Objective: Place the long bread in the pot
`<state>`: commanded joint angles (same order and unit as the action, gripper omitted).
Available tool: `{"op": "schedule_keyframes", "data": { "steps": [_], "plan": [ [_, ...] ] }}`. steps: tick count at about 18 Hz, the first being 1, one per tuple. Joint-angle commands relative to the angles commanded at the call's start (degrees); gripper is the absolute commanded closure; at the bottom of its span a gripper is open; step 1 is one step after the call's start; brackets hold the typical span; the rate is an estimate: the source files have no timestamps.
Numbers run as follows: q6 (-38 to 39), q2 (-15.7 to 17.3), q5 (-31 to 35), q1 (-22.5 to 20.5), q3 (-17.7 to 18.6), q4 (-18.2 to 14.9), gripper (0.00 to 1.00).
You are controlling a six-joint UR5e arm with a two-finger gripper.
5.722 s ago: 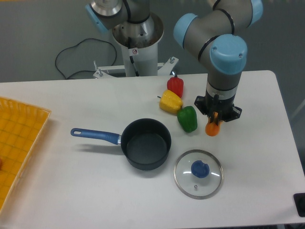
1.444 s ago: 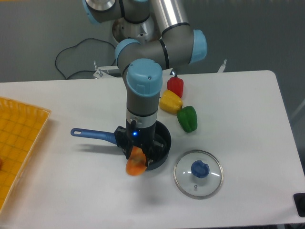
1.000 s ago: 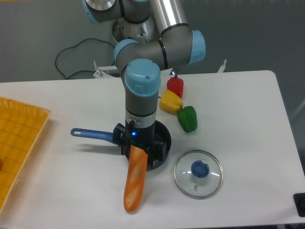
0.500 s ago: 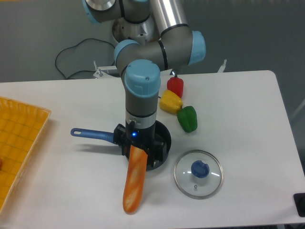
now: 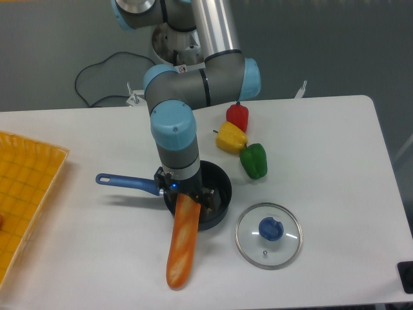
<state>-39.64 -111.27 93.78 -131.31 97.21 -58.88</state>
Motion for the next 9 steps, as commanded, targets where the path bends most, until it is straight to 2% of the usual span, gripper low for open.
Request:
{"op": "schedule_keyframes", "data": {
  "steps": [6,7,9],
  "plan": [
    [0.0,0.0,0.0,-0.2,0.0,0.0,0.0],
    [0.0,0.0,0.0,-0.2,-0.1,0.0,0.04],
    [0.0,0.1,0.0,-0.2,-0.1,0.0,0.22]
  ]
}}
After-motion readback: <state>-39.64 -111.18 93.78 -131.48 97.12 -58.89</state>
